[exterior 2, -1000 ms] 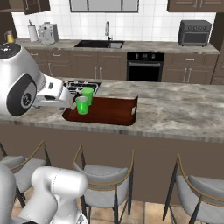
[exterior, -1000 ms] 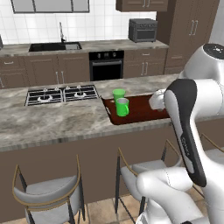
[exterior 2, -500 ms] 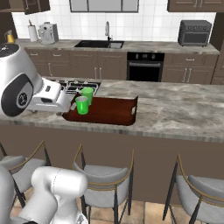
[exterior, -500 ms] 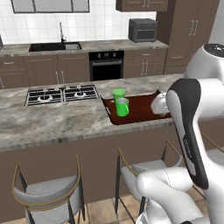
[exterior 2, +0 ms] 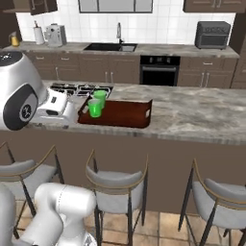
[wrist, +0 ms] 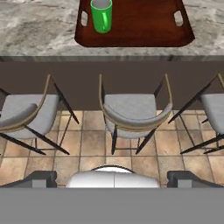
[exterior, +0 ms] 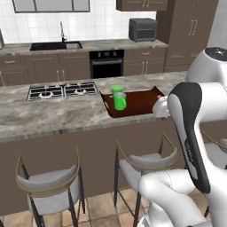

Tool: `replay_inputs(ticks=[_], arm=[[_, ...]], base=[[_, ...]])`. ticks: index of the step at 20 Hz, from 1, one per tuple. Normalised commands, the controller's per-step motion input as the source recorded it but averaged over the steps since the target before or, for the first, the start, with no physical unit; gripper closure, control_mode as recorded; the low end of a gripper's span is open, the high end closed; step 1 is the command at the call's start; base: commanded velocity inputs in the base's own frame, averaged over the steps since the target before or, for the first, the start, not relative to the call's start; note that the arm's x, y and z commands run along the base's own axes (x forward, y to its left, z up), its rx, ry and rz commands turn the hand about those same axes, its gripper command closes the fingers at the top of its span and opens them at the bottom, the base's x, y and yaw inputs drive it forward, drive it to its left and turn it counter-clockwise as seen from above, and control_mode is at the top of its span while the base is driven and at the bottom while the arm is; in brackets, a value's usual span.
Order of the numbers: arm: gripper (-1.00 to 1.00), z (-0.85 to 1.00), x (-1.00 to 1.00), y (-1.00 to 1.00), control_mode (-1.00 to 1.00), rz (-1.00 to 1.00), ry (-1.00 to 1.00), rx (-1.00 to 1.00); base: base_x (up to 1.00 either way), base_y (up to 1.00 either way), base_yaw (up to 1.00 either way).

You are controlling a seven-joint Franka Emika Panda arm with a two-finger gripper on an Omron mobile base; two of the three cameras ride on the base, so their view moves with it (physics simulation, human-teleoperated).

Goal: There is a tray on the dining counter. Grab the cup, mug, and pitcher and place them on the tray. The pitcher may be placed next to the tray if it cannot fit the tray.

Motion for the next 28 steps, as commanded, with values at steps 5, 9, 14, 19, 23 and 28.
replay_inputs(ticks=[5,9,14,19,23,28], arm=[[-1.0,0.0,0.0,0.0,1.0,0.0,0.0,0.0],[-1.0,0.0,0.0,0.0,1.0,0.0,0.0,0.0],[-1.0,0.0,0.0,0.0,1.0,0.0,0.0,0.0],[-1.0,0.0,0.0,0.0,1.0,0.0,0.0,0.0],[-1.0,0.0,0.0,0.0,1.0,0.0,0.0,0.0],[-1.0,0.0,0.0,0.0,1.0,0.0,0.0,0.0]], base=[[-1.0,0.85,-0.01],[-0.99,1.0,-0.04],[-0.68,1.0,-0.08],[-0.7,1.0,0.0],[-0.52,1.0,0.0],[-0.28,1.0,0.0]])
